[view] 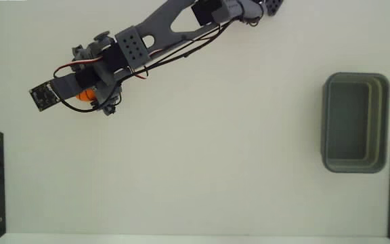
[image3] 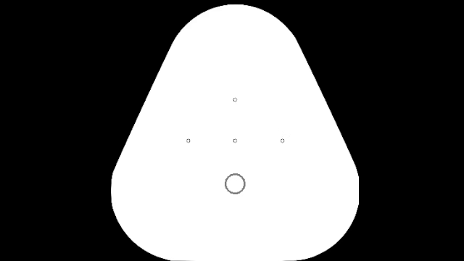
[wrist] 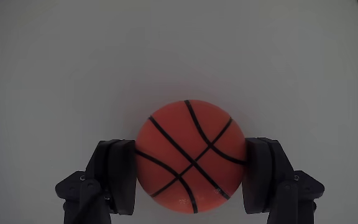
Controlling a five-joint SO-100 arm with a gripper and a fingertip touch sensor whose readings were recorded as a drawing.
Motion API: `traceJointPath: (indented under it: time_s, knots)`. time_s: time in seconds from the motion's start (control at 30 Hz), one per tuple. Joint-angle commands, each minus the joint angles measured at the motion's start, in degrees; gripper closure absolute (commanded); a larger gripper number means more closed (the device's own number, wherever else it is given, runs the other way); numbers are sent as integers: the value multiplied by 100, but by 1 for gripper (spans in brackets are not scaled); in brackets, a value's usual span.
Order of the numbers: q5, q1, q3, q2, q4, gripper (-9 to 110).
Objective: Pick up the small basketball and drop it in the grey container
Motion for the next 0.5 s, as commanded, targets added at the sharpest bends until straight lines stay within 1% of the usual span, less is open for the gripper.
traceJointPath:
  time_s: [0.0,0.47]
  knots:
    - [26,-15,-20,265,-137,-7]
    - [26,-15,-20,265,-137,-4]
